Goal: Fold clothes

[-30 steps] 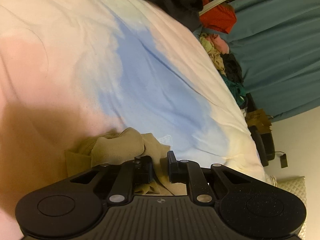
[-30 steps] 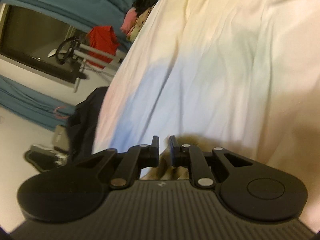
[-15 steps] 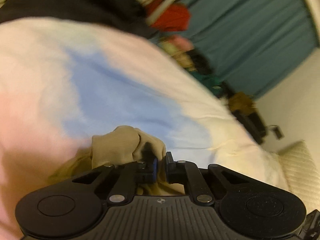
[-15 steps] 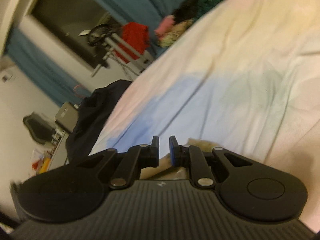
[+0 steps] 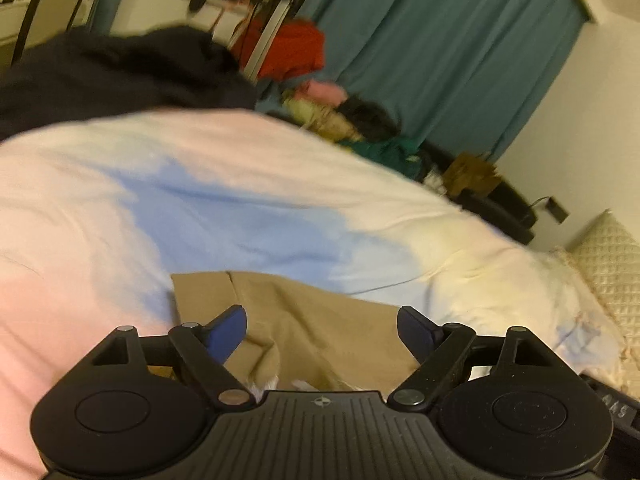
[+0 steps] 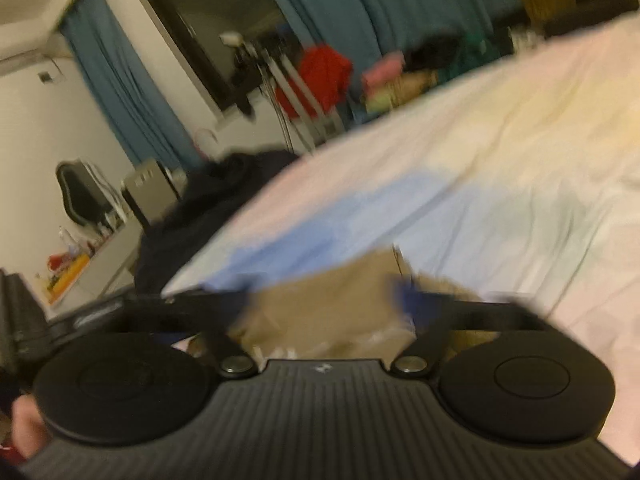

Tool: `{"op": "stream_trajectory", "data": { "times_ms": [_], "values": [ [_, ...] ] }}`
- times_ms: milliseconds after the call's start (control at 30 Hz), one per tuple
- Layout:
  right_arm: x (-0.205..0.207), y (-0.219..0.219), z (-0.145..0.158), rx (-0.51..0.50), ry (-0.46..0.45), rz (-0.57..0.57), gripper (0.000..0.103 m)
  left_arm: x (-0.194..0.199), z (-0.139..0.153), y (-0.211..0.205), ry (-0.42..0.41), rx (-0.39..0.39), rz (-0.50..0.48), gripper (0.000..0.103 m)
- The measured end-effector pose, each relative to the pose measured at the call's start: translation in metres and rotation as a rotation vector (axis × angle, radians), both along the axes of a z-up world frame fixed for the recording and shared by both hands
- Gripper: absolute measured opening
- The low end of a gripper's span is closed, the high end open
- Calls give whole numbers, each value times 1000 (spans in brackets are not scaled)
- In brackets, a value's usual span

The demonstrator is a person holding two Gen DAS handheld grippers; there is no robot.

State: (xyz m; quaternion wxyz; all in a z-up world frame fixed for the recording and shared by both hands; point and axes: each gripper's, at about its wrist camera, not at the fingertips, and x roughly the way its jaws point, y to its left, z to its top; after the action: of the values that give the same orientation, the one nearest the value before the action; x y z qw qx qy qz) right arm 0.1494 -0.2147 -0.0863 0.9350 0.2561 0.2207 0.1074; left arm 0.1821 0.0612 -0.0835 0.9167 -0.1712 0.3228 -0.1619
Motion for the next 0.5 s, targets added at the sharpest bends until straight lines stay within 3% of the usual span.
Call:
{"op": "stream_trajectory", "data": {
  "times_ms": [133,233,300,333,500],
  "values": [
    [-11,1,6,-1,-94,49,103,-31,20,-4,-44,143,-3,88],
    [-6,3,3,10,-86,85,103,-38,22,-10,-53,226,-16,89],
    [6,11,0,-31,-42,135,84,-33,13,-13,-33,259,-19,89],
    [14,15,-3,-58,-1,149,65,-30,7,-15,-22,275,-21,89],
    [56,33,-35,-143,196,171,46,-15,-19,-22,30,345,-28,89]
  ]
}}
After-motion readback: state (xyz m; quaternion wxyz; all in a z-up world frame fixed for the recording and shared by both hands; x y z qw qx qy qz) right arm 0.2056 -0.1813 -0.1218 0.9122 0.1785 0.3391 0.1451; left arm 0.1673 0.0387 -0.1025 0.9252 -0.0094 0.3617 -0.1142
